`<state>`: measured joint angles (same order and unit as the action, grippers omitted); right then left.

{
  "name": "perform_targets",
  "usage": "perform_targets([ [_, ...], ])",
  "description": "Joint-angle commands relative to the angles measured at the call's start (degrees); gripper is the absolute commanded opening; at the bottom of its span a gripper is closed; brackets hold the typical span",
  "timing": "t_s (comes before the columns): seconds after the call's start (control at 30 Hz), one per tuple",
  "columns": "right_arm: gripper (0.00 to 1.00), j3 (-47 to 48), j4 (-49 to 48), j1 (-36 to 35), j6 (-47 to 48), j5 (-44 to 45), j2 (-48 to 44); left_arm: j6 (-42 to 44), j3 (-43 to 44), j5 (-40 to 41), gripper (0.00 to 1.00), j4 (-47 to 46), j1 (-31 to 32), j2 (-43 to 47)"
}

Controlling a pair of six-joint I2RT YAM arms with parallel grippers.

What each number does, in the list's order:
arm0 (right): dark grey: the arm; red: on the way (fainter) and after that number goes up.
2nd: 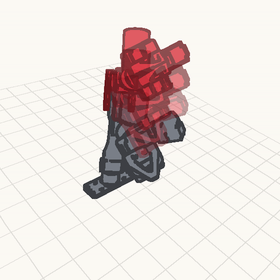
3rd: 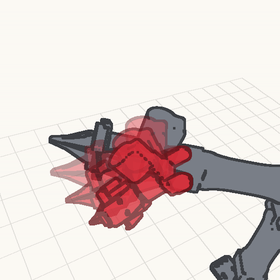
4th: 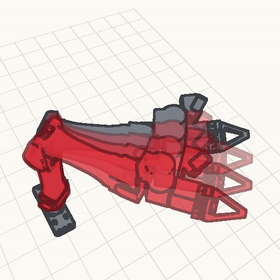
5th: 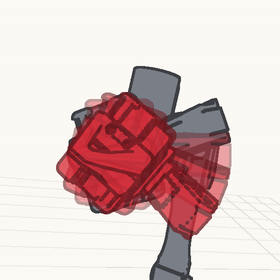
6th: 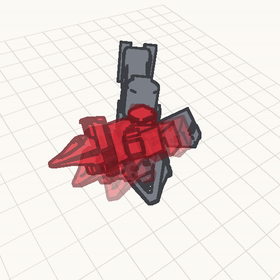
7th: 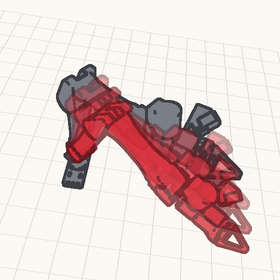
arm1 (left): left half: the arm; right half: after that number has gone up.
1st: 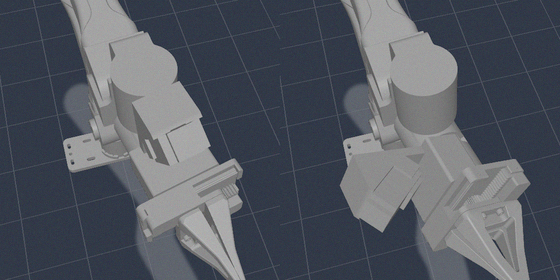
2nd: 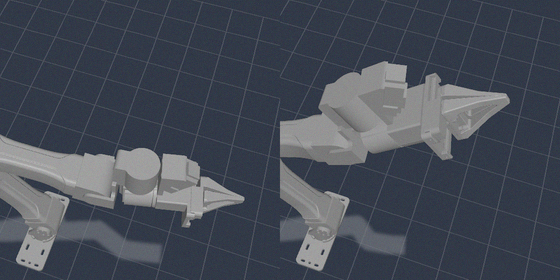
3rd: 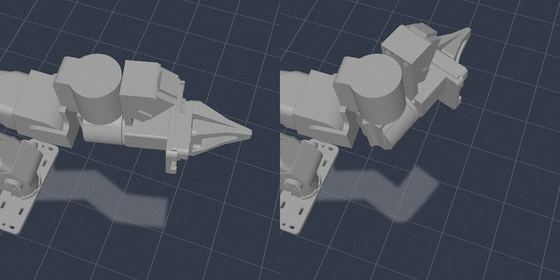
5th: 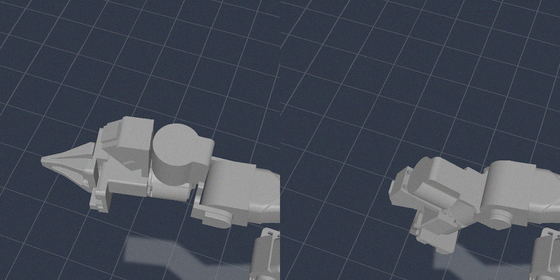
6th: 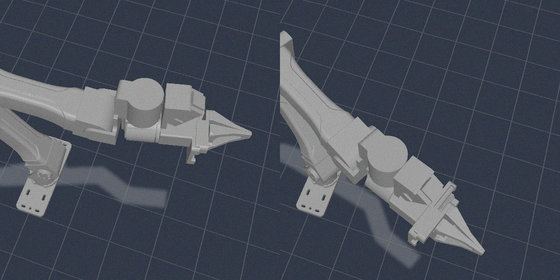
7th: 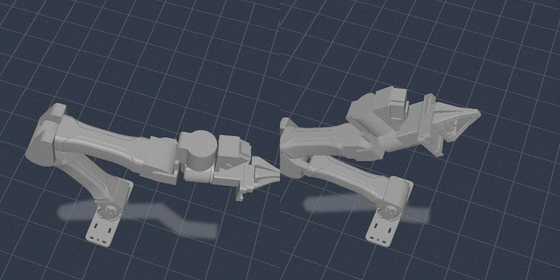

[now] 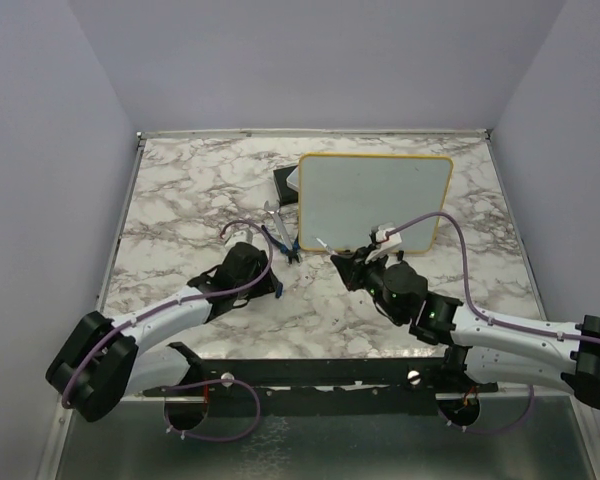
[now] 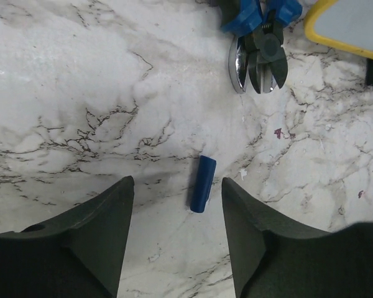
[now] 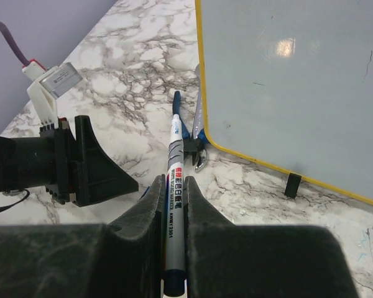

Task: Write a sentence on the whiteboard
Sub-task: Place the pen cap at the center of the board, then hold the whiteboard on the whiteboard stand.

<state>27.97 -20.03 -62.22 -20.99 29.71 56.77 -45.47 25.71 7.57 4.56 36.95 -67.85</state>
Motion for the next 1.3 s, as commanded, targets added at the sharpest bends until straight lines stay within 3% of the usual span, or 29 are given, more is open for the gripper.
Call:
perform_targets([
  [0.0,0.01,1.0,0.3,-0.4,0.5,0.7,-2.4,1.6,0.8,4.0,0.64,4.4,0.2,5.6],
  [0.27,0.01,1.0,1.3,-0.4,1.4,1.2,-6.7,10.2,11.5,2.1,0.79,11.6,-2.6,10.9],
  [0.43,0.01,4.2,5.7,-0.4,-1.1,5.3,-4.4,18.5,20.9,-6.7,0.79,12.8,-9.0,7.2],
  [0.6,0.01,4.8,4.1,-0.4,1.2,6.2,-2.9,24.4,30.5,-9.9,0.79,12.8,-12.7,0.5],
  [0.8,0.01,2.5,-4.0,2.2,5.9,4.0,-3.6,28.0,38.5,-18.0,0.79,3.2,-17.1,-5.5],
  [0.97,0.01,1.6,-8.0,8.2,6.3,-4.8,-2.4,31.8,42.7,-35.1,0.76,-6.4,-18.6,-12.2],
  [1.27,0.01,3.5,-14.2,11.9,8.1,-10.6,3.4,28.9,38.4,-45.3,0.7,-15.4,-18.7,-15.6],
])
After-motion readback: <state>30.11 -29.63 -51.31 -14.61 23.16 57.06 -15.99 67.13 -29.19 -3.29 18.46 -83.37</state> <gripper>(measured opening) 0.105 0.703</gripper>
